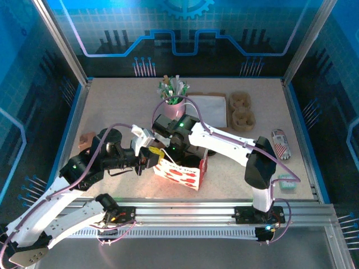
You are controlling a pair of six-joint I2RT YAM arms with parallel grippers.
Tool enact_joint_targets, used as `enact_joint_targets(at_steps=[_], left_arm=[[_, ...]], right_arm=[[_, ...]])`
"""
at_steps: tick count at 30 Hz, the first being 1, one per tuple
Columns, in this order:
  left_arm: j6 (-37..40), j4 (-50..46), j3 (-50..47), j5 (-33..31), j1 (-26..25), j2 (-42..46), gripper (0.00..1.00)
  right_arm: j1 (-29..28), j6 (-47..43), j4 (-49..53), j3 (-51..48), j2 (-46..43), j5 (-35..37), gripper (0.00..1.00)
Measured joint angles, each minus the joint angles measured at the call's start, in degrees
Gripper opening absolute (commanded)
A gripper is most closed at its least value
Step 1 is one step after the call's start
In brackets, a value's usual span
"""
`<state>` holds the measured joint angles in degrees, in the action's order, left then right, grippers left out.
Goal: Pack the takeout coffee
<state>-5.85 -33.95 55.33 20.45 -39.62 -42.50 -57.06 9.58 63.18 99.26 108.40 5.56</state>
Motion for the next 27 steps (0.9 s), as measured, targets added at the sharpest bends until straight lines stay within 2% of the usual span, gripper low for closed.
enact_joint_targets(at_steps=[27], left_arm=[[0.0, 0.0, 0.0, 0.2, 0.0, -1.0, 0.0]], right_arm=[[0.0, -0.2, 2.5, 2.8, -0.2, 0.0, 1.0]])
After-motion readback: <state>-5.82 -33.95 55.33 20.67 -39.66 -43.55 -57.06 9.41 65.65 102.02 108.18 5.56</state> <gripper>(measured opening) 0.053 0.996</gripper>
